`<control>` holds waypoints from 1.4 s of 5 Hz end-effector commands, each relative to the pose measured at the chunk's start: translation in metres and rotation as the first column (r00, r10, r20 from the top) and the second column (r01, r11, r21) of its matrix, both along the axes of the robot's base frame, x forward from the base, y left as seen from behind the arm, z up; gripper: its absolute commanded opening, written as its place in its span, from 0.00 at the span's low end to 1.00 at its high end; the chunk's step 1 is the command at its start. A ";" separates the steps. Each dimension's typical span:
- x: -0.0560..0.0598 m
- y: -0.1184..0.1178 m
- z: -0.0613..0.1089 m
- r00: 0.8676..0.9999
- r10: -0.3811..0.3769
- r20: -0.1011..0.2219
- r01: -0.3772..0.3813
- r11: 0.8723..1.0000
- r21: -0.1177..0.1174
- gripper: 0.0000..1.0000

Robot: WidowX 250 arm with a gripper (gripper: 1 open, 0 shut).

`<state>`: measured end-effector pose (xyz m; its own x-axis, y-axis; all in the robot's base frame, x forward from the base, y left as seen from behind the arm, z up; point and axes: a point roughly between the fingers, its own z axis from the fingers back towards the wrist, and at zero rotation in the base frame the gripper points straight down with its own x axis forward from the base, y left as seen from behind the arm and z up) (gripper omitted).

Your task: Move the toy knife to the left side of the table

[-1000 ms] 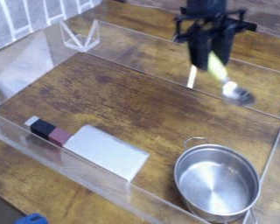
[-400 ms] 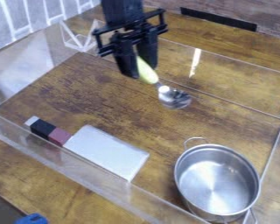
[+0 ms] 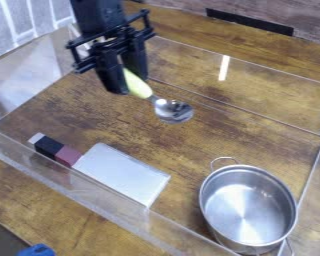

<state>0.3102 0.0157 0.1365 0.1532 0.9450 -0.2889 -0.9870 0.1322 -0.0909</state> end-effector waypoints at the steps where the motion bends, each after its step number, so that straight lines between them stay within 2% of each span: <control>1: 0.004 0.003 0.019 0.992 0.060 0.109 -0.059 0.998 -0.009 0.00; 2: 0.011 -0.002 0.013 0.988 0.084 0.131 -0.082 0.996 -0.017 0.00; 3: 0.005 0.000 0.015 0.985 0.089 0.147 -0.086 0.996 -0.027 0.00; 4: 0.001 0.002 0.022 0.980 0.089 0.179 -0.085 0.996 -0.031 0.00; 5: 0.010 0.007 0.009 0.964 0.168 0.204 -0.170 0.985 -0.012 0.00; 7: 0.035 0.037 -0.002 0.954 0.121 0.274 -0.132 0.991 0.021 0.00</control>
<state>0.3411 0.0434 0.1156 0.0951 0.9652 -0.2436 -0.9567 0.0210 -0.2903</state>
